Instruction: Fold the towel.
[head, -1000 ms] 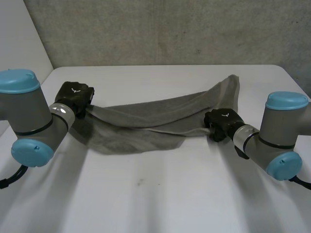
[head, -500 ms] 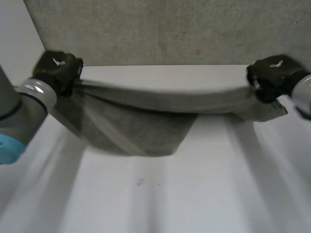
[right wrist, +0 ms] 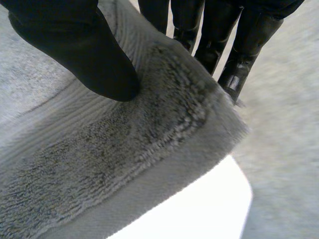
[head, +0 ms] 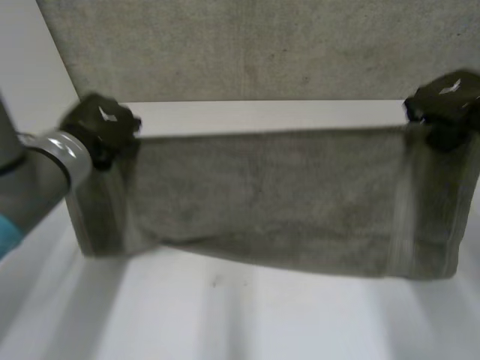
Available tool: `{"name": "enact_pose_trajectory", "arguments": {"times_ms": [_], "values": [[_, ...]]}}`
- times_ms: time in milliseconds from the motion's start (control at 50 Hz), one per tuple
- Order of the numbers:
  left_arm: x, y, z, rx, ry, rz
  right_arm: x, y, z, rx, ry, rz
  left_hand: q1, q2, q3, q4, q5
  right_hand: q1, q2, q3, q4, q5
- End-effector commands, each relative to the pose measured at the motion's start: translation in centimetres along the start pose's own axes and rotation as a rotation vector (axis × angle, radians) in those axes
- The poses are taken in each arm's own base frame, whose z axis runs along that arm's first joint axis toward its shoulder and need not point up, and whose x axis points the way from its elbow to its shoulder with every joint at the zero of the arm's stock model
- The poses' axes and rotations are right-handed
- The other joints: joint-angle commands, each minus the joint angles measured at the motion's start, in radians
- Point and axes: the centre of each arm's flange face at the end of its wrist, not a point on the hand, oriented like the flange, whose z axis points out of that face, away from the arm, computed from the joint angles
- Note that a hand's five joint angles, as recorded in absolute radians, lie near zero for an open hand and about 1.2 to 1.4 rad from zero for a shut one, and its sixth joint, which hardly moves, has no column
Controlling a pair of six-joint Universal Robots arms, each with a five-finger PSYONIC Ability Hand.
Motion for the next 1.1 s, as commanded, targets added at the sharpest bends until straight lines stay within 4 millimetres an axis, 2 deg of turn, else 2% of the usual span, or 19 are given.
{"name": "enact_pose_trajectory", "arguments": {"times_ms": [20,100,180,200,220,240,340,540,580,640,680,700,740,820,980,1020,1040,1080,1100], "values": [[2.8,3.1,5.4,-0.084,0.076,0.002,-3.6,1.6,4.4,-0.057,-0.082,-0.049,0.197,0.179,0.18,0.178,0.179,0.434,0.224,0.21,0.206,0.238],[1.8,2.1,7.3,-0.032,0.029,0.021,-3.4,0.5,6.1,-0.014,0.002,-0.084,0.197,0.179,0.18,0.178,0.179,0.434,0.224,0.21,0.206,0.238],[-3.8,-3.2,9.5,0.184,-0.236,0.039,1.1,-3.8,7.3,0.181,0.333,-0.129,0.197,0.179,0.18,0.178,0.179,0.434,0.224,0.21,0.206,0.238],[-6.2,-5.3,9.3,0.265,-0.356,0.022,2.9,-5.8,6.8,0.279,0.457,-0.135,0.197,0.179,0.18,0.178,0.179,0.434,0.224,0.21,0.206,0.238],[-6.2,-5.3,9.3,0.265,-0.357,0.022,2.9,-5.8,6.8,0.28,0.458,-0.135,0.197,0.179,0.18,0.178,0.179,0.434,0.224,0.21,0.206,0.238],[-8.3,-7.1,8.8,0.335,-0.47,0.007,4.5,-7.7,6.0,0.385,0.572,-0.138,0.197,0.179,0.18,0.178,0.179,0.434,0.224,0.21,0.206,0.238],[-11.9,-10.2,5.9,0.459,-0.664,-0.05,6.4,-10.7,2.9,0.594,0.755,-0.164,0.197,0.179,0.18,0.178,0.179,0.434,0.224,0.21,0.206,0.238],[-7.6,-5.8,5.5,0.342,-0.513,-0.129,1.2,-6.2,4.5,0.516,0.506,-0.146,0.197,0.179,0.18,0.178,0.179,0.434,0.224,0.21,0.206,0.238],[-4.8,-2.9,6.1,0.254,-0.434,-0.13,-0.6,-4.0,5.1,0.469,0.421,-0.095,0.197,0.179,0.18,0.178,0.179,0.434,0.224,0.21,0.206,0.238],[-3.2,-1.5,6.2,0.211,-0.389,-0.126,-1.8,-2.9,5.4,0.443,0.372,-0.082,0.197,0.179,0.18,0.178,0.179,0.434,0.224,0.21,0.206,0.238],[0.2,1.8,6.8,0.119,-0.291,-0.118,-3.7,-0.5,5.9,0.381,0.275,-0.062,0.197,0.179,0.18,0.178,0.179,0.434,0.224,0.21,0.206,0.238],[0.2,1.8,6.8,0.118,-0.291,-0.118,-3.7,-0.5,5.9,0.38,0.275,-0.061,0.197,0.179,0.18,0.178,0.179,0.434,0.224,0.21,0.206,0.238],[3.3,4.9,7.0,0.042,-0.21,-0.105,-6.4,2.6,6.7,0.292,0.164,-0.042,0.197,0.179,0.18,0.178,0.179,0.434,0.224,0.21,0.206,0.238],[5.7,7.4,6.7,-0.025,-0.15,-0.093,-8.8,5.7,7.3,0.178,0.08,-0.026,0.197,0.179,0.18,0.178,0.179,0.434,0.224,0.21,0.206,0.238],[7.6,9.6,3.2,-0.164,-0.044,-0.049,-11.6,8.4,4.4,-0.061,-0.125,-0.062,0.197,0.179,0.18,0.178,0.179,0.434,0.224,0.21,0.206,0.238],[7.0,8.9,0.3,-0.22,0.01,0.013,-11.7,8.1,1.9,-0.157,-0.215,-0.074,0.197,0.179,0.18,0.178,0.179,0.434,0.224,0.21,0.206,0.238],[7.0,8.9,0.3,-0.22,0.01,0.014,-11.7,8.1,1.9,-0.158,-0.216,-0.074,0.197,0.179,0.18,0.178,0.179,0.434,0.224,0.21,0.206,0.238],[7.2,8.5,-3.1,-0.302,0.117,0.064,-11.2,7.7,-1.6,-0.269,-0.318,-0.095,0.197,0.179,0.18,0.178,0.179,0.434,0.224,0.21,0.206,0.238],[7.2,8.5,-3.2,-0.302,0.117,0.064,-11.2,7.7,-1.6,-0.269,-0.318,-0.095,0.197,0.179,0.18,0.178,0.179,0.434,0.224,0.21,0.206,0.238]]}}
